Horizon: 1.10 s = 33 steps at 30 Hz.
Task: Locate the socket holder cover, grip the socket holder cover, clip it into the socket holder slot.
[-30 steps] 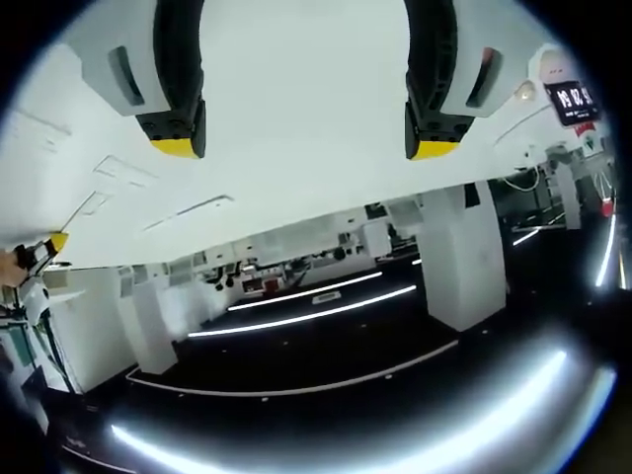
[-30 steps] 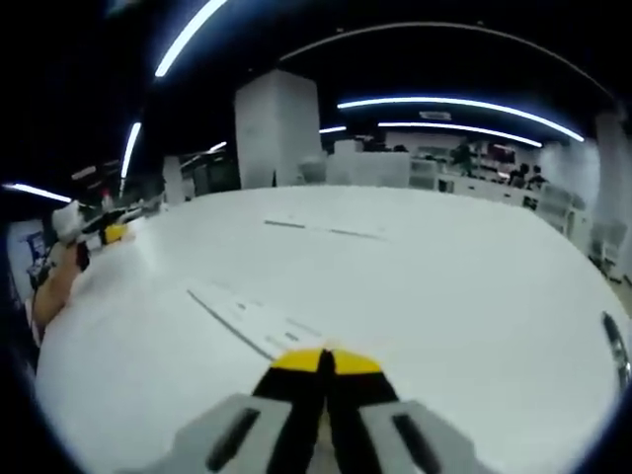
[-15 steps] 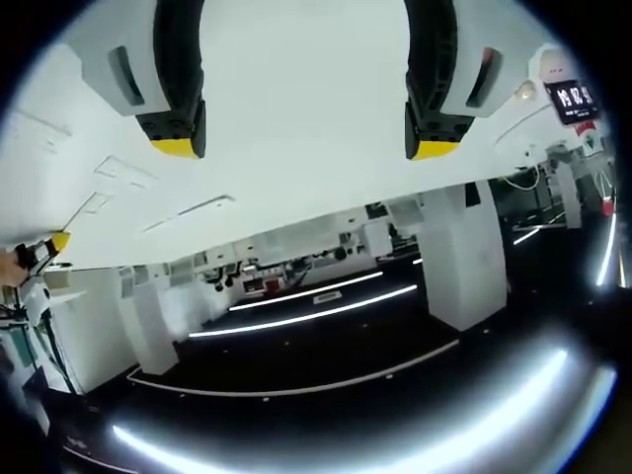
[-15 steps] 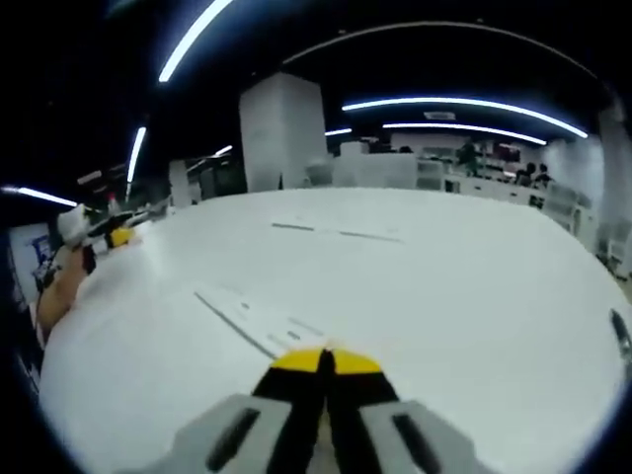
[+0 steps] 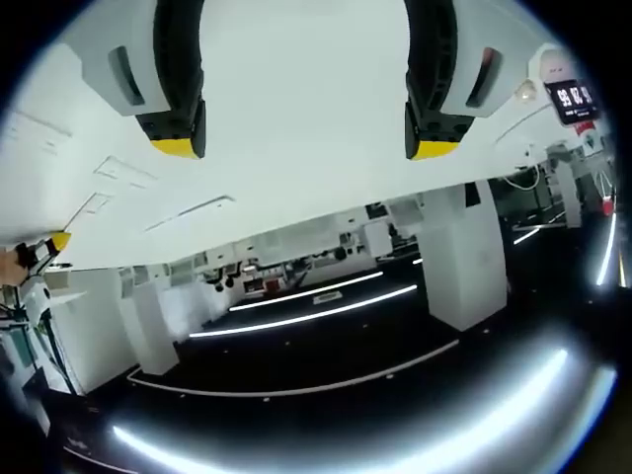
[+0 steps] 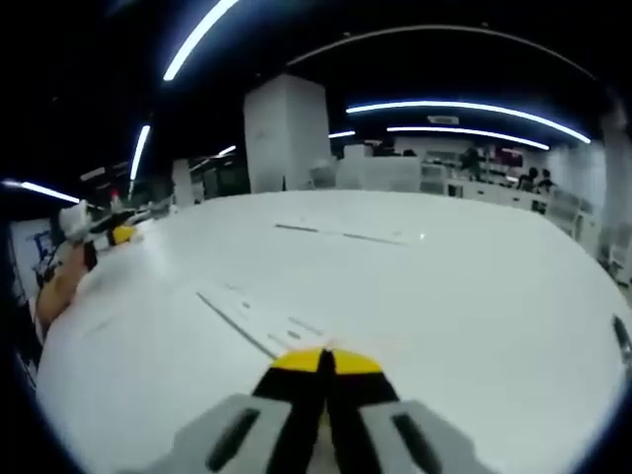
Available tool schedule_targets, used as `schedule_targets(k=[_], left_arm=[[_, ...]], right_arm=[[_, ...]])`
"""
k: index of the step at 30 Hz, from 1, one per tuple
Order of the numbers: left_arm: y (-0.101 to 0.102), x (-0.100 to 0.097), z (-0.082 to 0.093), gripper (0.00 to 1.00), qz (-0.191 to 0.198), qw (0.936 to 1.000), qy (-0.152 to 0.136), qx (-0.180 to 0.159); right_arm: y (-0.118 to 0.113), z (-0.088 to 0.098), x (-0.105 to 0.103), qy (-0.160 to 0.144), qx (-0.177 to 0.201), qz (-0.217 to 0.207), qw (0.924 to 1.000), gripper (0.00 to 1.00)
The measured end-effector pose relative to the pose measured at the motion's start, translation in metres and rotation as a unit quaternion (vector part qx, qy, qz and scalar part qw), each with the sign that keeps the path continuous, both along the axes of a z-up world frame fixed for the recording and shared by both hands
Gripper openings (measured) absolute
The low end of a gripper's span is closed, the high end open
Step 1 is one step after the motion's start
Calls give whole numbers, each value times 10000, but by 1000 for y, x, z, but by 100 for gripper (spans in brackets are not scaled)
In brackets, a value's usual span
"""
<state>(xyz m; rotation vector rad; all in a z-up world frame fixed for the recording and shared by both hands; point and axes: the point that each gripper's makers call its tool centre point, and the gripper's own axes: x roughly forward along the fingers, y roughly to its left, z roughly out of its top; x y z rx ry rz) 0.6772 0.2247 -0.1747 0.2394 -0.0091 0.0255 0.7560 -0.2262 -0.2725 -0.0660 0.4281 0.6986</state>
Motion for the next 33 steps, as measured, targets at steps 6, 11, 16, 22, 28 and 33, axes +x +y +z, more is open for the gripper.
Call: schedule_targets(k=[6, 11, 16, 22, 28, 33], left_arm=[[3, 2, 2, 81, 0, 10000, 5, -5], [4, 3, 3, 81, -2, 10000, -10, -13], [1, 1, 1, 81, 1, 10000, -2, -11], [-1, 0, 1, 81, -3, 10000, 0, -5], [-1, -1, 0, 81, 0, 10000, 11, 4], [-1, -1, 0, 81, 7, 10000, 13, 5]], right_arm=[[8, 1, -2, -32, 22, 114, 9999, 5], [6, 1, 0, -75, -33, 113, 9999, 5], [9, 1, 0, -96, -17, 141, 9999, 5], [11, 1, -1, -153, -33, 173, 9997, 5], [14, 1, -1, -222, -83, 200, 9995, 5], [17, 1, -2, -235, -100, 205, 9995, 5]])
